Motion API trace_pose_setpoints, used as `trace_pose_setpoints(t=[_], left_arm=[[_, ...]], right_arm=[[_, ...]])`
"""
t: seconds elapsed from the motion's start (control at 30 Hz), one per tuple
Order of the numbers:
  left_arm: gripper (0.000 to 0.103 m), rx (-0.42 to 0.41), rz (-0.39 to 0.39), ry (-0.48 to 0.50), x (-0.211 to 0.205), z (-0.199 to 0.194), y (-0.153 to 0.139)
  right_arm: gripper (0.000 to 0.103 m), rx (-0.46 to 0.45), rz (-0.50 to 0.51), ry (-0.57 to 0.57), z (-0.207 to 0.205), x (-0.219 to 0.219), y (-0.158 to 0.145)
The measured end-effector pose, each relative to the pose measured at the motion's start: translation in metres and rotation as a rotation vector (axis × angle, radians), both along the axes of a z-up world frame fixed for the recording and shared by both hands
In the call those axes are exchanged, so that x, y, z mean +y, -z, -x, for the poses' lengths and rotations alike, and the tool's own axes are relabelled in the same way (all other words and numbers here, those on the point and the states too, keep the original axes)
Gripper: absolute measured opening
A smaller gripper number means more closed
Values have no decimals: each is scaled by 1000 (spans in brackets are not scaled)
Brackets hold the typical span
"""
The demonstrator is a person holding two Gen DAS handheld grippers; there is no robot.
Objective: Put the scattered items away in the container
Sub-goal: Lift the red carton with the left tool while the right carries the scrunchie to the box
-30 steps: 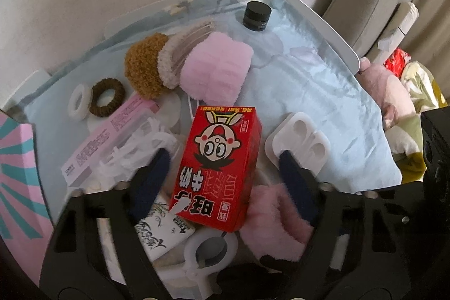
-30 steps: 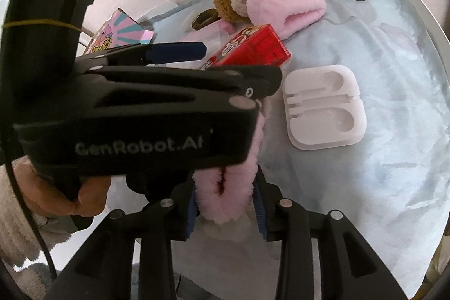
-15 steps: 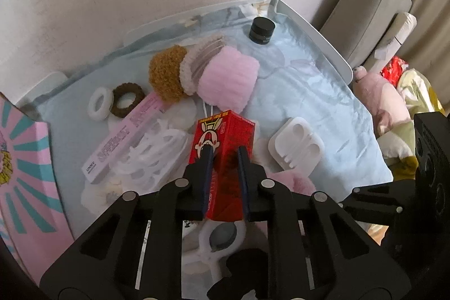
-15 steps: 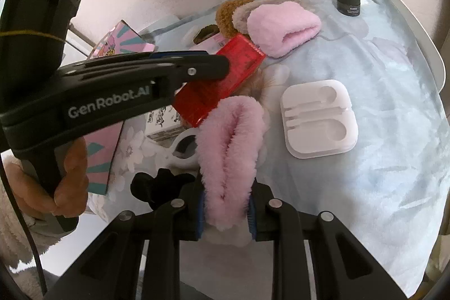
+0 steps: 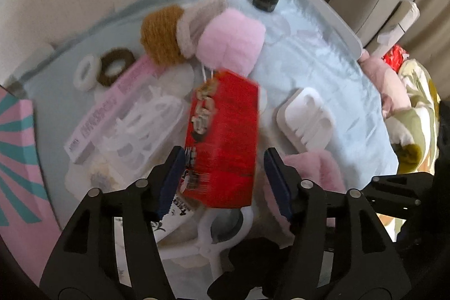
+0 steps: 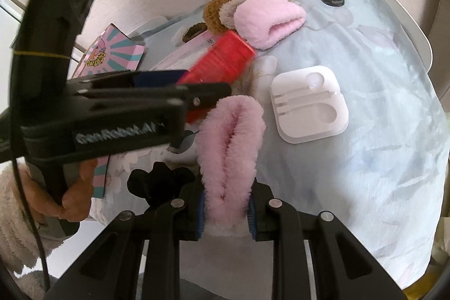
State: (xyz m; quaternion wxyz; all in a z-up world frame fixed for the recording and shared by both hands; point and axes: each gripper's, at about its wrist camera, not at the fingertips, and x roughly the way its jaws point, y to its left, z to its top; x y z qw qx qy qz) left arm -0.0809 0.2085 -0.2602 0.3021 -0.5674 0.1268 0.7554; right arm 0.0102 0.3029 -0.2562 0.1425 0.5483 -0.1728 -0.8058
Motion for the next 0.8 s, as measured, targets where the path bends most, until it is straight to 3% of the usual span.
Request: trace_pose_setpoints(t=[0.2,0.23,0.27,0.47,0.8], left_arm=[[53,-35,-28,-36,-3,7,8],[47,-29,-35,-36,-3,7,6],[29,-25,-42,-33,-4,7,4],[29,3,-42,-11,-2,3,-5],[29,133,-69,10,-17,-9,-74]], right_arm=[[22,-3,3,6,2,-12,3],[22,-3,3,7,3,-12,3],[22,-3,4,8,3,-12,3],[22,-6,0,17,9,-14,5],[22,18,-60,32,20,-21,-18]])
